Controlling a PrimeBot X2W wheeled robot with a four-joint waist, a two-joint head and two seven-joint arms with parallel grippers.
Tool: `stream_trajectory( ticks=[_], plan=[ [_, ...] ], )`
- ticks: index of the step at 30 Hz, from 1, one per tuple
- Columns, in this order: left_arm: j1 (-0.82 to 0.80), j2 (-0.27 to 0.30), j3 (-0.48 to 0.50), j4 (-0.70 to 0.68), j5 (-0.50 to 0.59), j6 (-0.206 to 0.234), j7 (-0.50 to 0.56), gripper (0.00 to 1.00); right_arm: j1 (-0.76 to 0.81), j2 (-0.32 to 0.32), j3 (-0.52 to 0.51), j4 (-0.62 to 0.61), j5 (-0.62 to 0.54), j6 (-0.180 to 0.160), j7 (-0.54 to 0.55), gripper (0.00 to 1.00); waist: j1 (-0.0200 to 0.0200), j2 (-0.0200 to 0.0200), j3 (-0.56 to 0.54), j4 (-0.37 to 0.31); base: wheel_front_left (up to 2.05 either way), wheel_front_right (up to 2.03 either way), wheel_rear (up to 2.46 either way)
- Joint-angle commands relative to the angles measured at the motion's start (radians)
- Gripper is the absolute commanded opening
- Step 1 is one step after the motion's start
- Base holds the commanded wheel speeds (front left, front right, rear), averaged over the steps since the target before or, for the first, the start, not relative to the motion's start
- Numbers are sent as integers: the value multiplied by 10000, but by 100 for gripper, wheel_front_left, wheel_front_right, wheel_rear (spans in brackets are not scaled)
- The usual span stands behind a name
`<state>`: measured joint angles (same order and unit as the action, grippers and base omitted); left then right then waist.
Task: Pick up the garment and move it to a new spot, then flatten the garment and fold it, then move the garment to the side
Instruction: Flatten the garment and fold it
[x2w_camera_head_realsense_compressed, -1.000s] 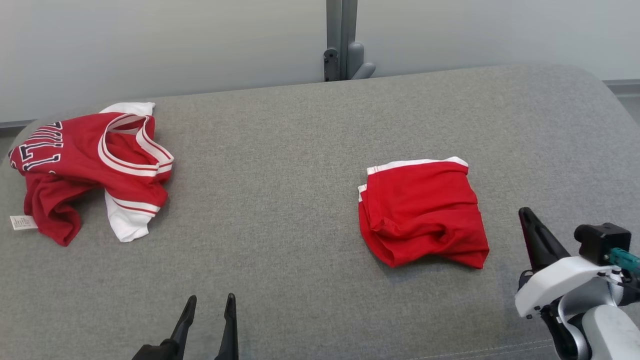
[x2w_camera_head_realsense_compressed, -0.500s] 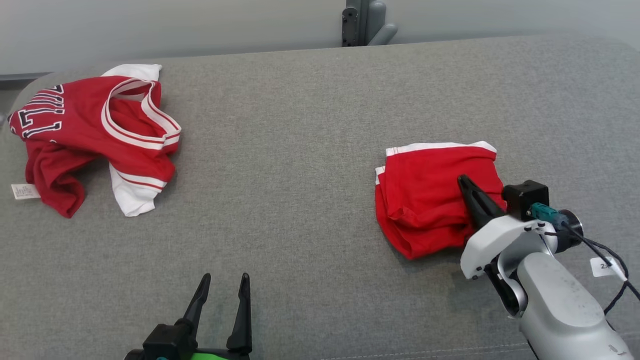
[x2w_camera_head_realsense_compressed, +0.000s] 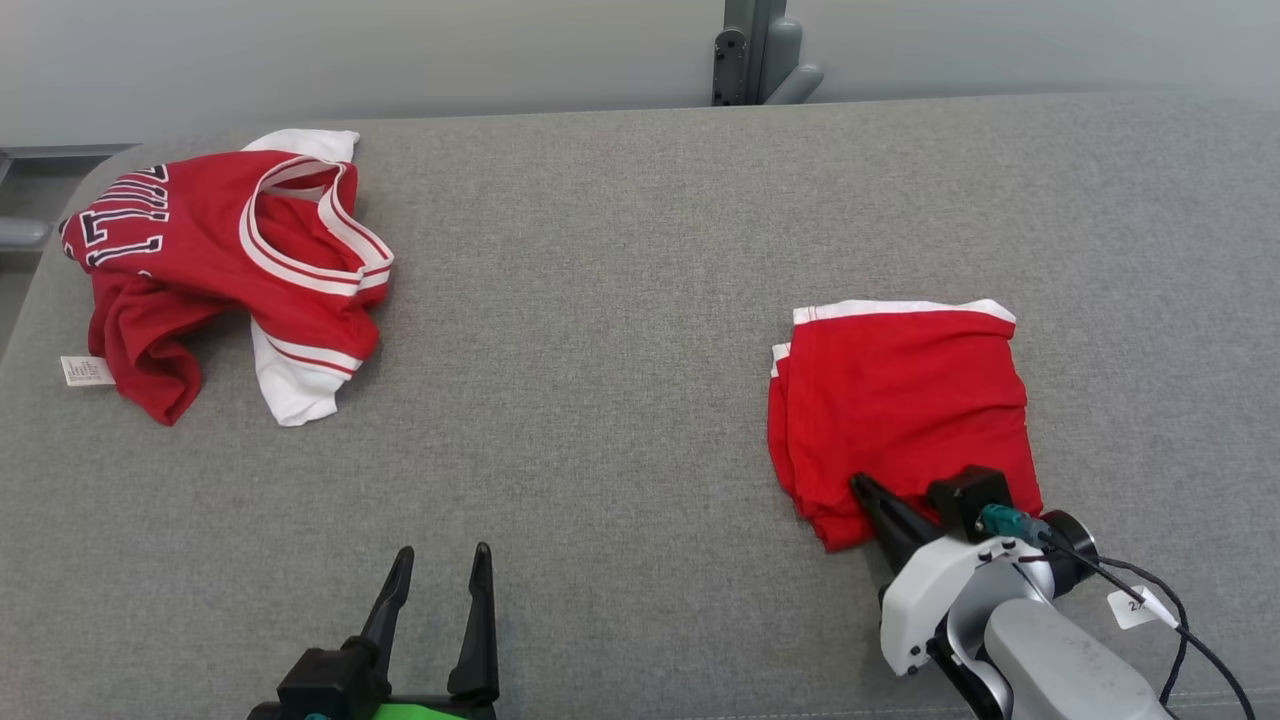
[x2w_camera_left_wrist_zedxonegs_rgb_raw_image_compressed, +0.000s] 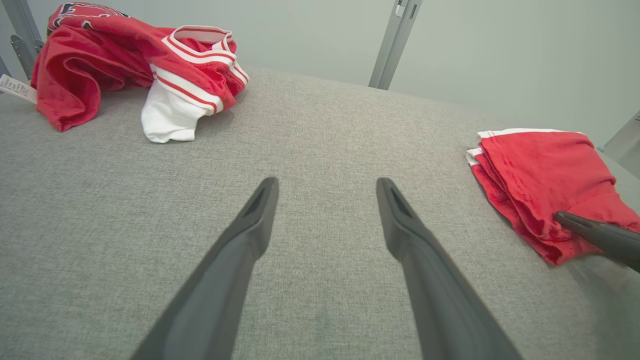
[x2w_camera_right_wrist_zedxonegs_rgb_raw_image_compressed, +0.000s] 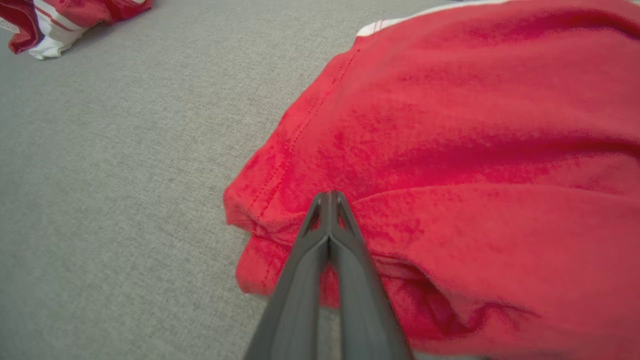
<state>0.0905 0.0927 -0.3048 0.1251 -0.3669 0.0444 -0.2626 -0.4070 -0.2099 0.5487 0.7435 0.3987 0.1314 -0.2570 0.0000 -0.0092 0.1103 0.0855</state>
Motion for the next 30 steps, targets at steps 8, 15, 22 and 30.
stream_trajectory(
  ticks=[8, 15, 22, 30],
  plan=[
    [117, -218, 330, 45, 245, -236, -27, 100, 16, 370, 731, 692, 412, -14, -66, 0, 0, 92, -83, 62, 0, 0, 0],
    [339, -305, 663, -44, 293, -263, -27, 100, 58, 328, 556, 230, 710, -14, -86, 0, 0, 92, -374, -88, 0, 0, 0],
    [883, -336, 1203, -313, 671, -389, -27, 100, 1474, -471, -1158, -2502, 466, -14, -87, 98, 0, 92, -1005, -523, 0, 0, 0],
    [1402, -263, 2232, -802, 1489, -652, -27, 100, 3390, -517, -4090, -4807, -747, -14, -89, 100, 0, 92, -1477, -1164, 0, 0, 0]
  ],
)
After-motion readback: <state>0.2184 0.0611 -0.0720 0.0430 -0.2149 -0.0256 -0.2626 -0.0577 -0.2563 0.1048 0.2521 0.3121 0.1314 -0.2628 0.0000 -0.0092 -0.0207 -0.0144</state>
